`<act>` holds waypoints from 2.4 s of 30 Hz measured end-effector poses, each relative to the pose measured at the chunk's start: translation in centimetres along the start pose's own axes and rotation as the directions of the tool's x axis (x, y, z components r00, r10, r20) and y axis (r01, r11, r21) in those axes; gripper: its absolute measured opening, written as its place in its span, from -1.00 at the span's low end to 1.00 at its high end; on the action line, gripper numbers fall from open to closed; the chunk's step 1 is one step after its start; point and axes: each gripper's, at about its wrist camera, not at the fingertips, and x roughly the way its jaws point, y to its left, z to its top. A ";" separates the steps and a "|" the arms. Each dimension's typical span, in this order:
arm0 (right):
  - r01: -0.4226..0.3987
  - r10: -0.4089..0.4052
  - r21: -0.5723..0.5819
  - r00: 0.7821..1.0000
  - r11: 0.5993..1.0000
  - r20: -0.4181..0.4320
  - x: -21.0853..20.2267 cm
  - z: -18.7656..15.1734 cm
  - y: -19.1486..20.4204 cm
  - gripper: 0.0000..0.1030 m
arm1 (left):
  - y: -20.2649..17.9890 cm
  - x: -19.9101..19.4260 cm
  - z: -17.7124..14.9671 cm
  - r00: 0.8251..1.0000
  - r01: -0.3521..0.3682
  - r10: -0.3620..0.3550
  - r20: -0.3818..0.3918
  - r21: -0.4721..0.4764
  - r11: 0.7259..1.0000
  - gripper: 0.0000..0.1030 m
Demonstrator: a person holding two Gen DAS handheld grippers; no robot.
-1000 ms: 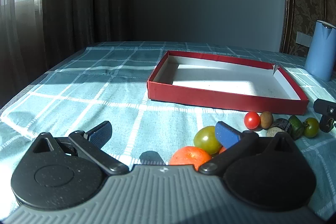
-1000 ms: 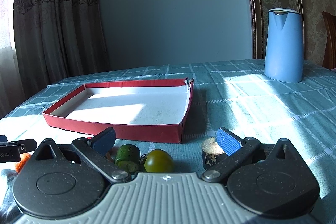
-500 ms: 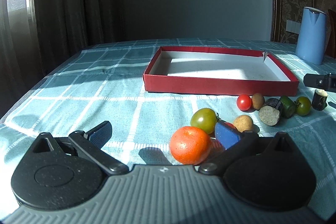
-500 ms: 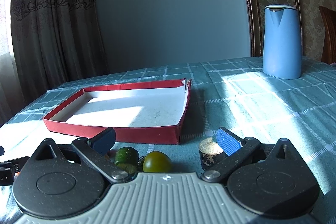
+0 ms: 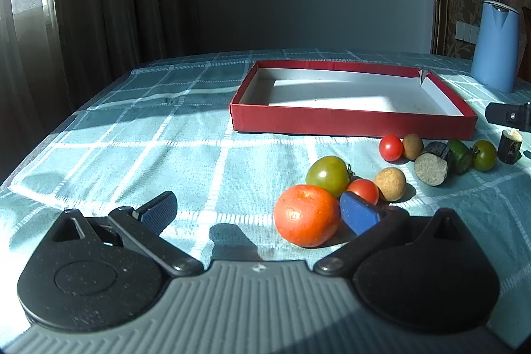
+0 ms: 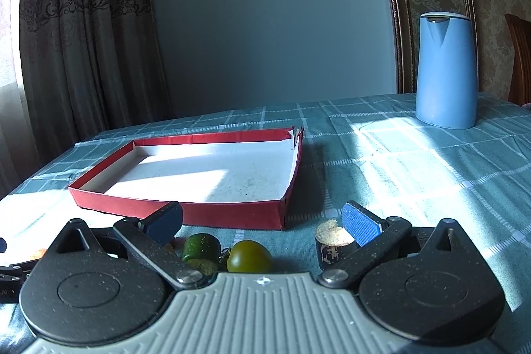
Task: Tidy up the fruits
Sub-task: 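Move both grippers down toward the loose produce beside the red tray, then close the left gripper on the orange tangerine while the right gripper grasps the dark cylinder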
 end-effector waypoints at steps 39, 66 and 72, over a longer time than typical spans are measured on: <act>0.066 -0.065 -0.065 0.998 0.996 0.019 -0.2 -0.1 -0.3 1.00 | -2.0 1.0 -0.3 0.992 0.112 -0.107 -0.062 0.087 0.990 -0.21; -0.022 -0.010 -0.145 0.977 0.989 -0.213 3.0 -0.4 -6.1 0.28 | -1.3 0.8 -0.4 0.992 0.119 -0.117 -0.048 0.042 0.992 -0.22; -0.058 0.022 -0.143 0.970 0.988 -0.241 3.8 -0.6 -5.8 -0.37 | -1.6 0.7 -0.5 0.993 0.110 -0.107 -0.039 0.060 0.992 -0.22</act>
